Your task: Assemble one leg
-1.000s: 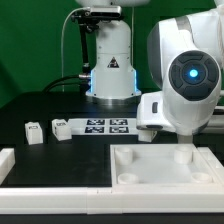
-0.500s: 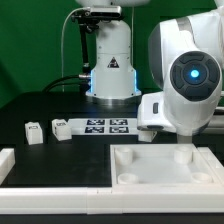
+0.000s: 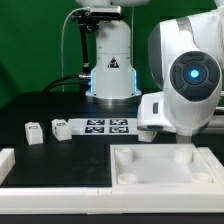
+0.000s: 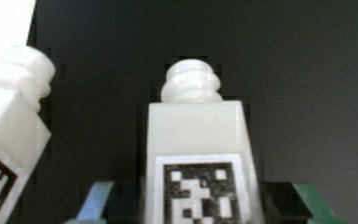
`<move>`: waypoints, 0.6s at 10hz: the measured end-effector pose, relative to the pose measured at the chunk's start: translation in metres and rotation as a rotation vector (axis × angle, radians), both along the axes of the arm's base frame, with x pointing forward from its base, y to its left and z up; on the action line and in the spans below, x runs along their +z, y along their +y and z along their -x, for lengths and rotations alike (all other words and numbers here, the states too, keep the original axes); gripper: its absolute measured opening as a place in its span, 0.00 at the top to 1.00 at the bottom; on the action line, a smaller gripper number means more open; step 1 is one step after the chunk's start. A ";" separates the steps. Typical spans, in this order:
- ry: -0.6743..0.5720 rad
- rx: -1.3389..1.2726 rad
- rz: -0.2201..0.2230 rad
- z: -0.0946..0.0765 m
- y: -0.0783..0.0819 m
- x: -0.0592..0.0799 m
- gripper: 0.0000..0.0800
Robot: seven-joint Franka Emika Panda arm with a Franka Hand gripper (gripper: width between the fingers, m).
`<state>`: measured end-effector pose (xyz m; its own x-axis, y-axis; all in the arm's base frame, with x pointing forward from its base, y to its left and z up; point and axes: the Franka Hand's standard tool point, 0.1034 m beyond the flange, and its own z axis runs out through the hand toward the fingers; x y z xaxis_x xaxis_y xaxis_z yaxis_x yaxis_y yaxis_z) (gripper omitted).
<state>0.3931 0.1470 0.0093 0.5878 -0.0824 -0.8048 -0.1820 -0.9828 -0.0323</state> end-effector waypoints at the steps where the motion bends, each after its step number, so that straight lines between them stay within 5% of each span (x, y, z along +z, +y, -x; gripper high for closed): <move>1: 0.000 0.000 0.000 0.000 0.000 0.000 0.64; 3: 0.010 0.002 -0.009 -0.001 -0.005 0.012 0.64; 6: 0.017 0.007 -0.018 -0.011 -0.009 0.065 0.64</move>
Offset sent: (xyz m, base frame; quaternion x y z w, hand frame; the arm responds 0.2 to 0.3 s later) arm -0.0068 -0.0180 0.0575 -0.0188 -0.0298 -0.0221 0.9991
